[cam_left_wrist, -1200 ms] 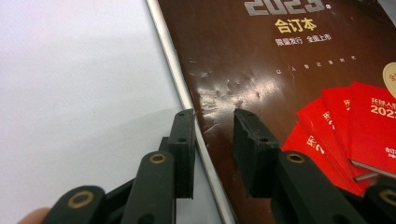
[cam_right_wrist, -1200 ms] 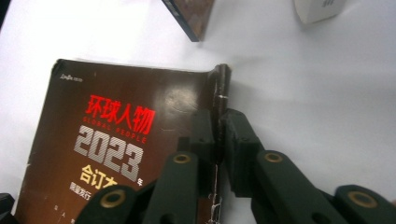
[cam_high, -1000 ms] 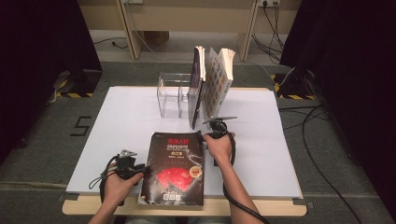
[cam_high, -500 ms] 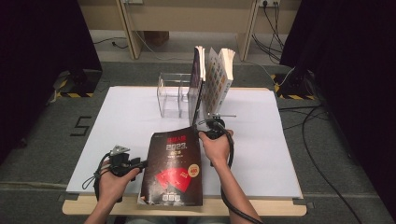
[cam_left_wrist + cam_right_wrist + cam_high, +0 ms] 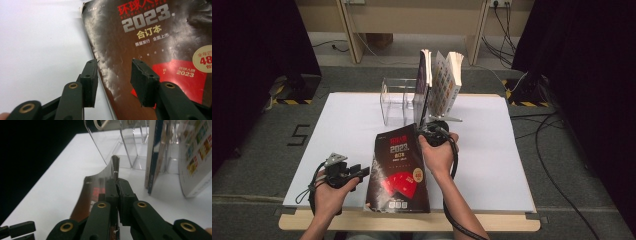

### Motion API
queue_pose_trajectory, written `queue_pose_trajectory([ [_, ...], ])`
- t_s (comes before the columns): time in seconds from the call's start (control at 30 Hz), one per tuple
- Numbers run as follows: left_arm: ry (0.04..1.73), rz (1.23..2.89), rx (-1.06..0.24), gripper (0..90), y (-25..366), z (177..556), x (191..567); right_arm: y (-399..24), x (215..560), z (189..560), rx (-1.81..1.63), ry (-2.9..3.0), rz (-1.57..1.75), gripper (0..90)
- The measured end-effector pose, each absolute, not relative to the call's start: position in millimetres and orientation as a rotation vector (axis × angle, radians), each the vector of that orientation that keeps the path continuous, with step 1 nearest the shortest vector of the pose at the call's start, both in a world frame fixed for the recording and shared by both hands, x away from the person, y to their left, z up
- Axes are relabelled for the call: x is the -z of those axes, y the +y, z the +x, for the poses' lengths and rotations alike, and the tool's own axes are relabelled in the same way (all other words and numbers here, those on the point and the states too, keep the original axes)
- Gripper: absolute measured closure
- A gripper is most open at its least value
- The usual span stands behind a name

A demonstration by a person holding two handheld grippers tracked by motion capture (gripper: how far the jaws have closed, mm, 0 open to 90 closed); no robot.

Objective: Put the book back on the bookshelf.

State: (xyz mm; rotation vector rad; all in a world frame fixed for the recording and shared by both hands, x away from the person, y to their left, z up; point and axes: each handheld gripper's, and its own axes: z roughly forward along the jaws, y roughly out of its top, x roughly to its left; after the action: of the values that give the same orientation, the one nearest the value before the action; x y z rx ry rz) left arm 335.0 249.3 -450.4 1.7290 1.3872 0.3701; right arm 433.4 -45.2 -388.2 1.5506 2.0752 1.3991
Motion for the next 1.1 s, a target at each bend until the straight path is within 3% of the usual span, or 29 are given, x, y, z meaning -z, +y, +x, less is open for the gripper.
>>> queue_pose_trajectory([
  [0.57, 1.313, 1.688, -0.382, 54.6, 239, 327, 426, -34, 334, 415, -1.515, 1.904, 1.374, 88.3],
  [1.1, 1.149, 1.708, -0.369, 48.3, 176, 351, 371, -24, 323, 415, -1.543, 1.836, 1.352, 88.3],
])
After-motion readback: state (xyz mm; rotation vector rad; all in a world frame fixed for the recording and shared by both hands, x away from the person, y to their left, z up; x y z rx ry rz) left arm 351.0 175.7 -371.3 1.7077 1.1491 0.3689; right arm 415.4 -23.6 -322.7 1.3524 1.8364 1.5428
